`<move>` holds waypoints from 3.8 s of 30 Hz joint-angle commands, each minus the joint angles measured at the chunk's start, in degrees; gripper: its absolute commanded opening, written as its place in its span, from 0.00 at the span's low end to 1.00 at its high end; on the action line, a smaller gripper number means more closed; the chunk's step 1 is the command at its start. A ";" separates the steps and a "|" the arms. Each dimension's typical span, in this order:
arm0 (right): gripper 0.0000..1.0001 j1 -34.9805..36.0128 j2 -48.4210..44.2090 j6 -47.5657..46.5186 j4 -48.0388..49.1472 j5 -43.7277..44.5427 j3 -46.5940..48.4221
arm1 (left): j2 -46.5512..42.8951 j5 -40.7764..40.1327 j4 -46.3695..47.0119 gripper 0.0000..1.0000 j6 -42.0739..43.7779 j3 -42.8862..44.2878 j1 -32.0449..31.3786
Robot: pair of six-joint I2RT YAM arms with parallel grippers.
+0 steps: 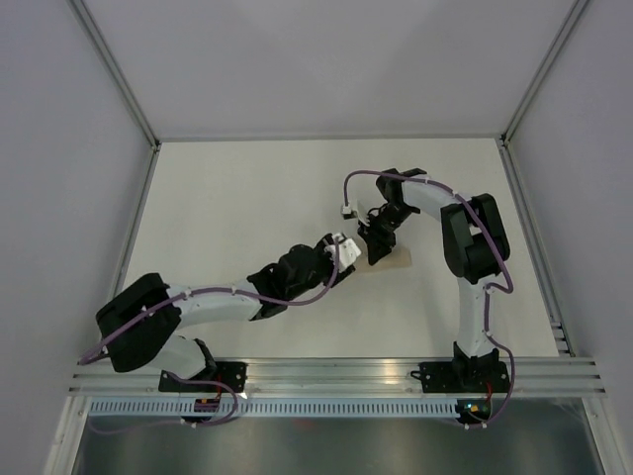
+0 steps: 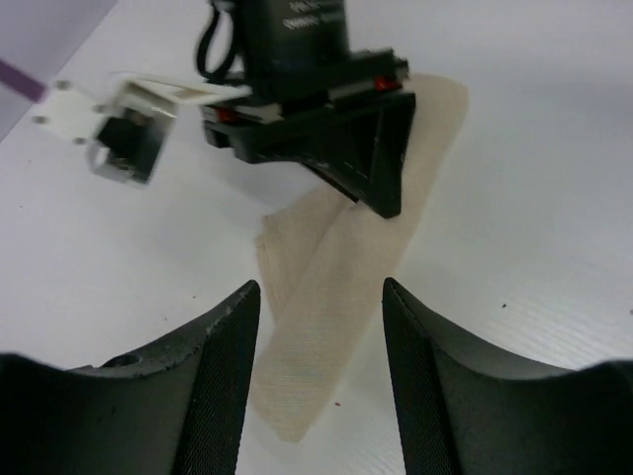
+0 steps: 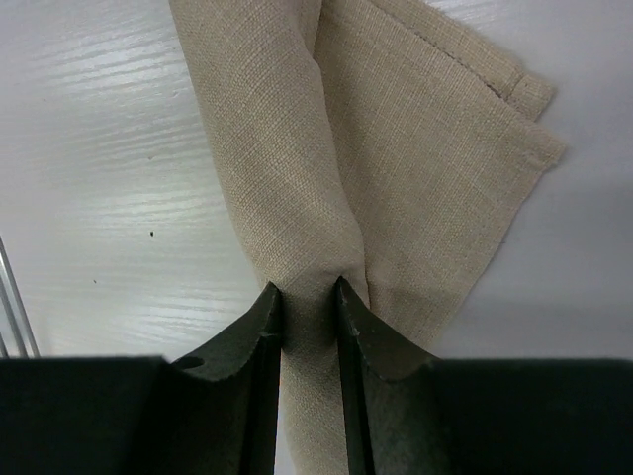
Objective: Fold the napkin, place the utensils inside, and roll it up
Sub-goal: Roll the napkin with the utensil
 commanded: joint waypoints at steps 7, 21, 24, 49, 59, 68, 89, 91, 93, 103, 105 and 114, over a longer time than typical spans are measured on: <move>0.20 0.40 10.21 -1.84 -3.40 5.02 1.88 | 16.99 -9.56 0.23 0.66 21.36 8.13 -7.40; 0.20 0.05 12.14 -0.43 -2.53 4.32 2.76 | 29.39 -5.96 -1.25 0.67 24.54 14.11 -6.61; 0.20 0.14 11.97 -0.60 -2.79 3.79 2.84 | 30.54 -4.11 -3.01 0.63 23.40 14.73 -5.73; 0.73 -3.20 -14.30 24.34 30.92 5.54 -15.42 | 34.24 21.11 -28.33 0.11 7.84 26.59 -2.83; 0.74 -13.31 -29.24 29.55 43.79 3.09 -26.68 | 32.74 30.25 -36.23 0.13 4.41 28.87 1.30; 0.76 -13.75 -48.75 21.55 51.00 0.45 -45.04 | 38.62 41.76 -48.98 0.18 2.22 38.62 7.53; 0.76 8.48 -52.90 8.89 65.49 20.83 -63.60 | 51.81 52.49 -60.76 0.29 0.72 51.73 11.67; 0.76 9.27 -51.14 8.45 68.31 22.41 -64.30 | 52.16 53.02 -61.11 0.30 0.81 52.25 11.76; 0.74 9.63 -49.57 8.01 69.10 22.68 -64.22 | 52.42 52.93 -61.81 0.31 0.98 52.87 11.76; 0.29 10.07 -45.43 8.01 63.84 21.98 -60.35 | 47.61 49.95 -52.70 0.50 -5.49 49.72 14.39; 0.20 9.81 -44.90 8.09 61.30 21.28 -58.95 | 42.77 51.17 -44.73 0.52 -8.23 46.04 15.88; 0.16 8.05 -41.74 5.73 50.13 16.10 -53.59 | 25.03 31.34 -23.07 0.66 -22.30 32.41 20.02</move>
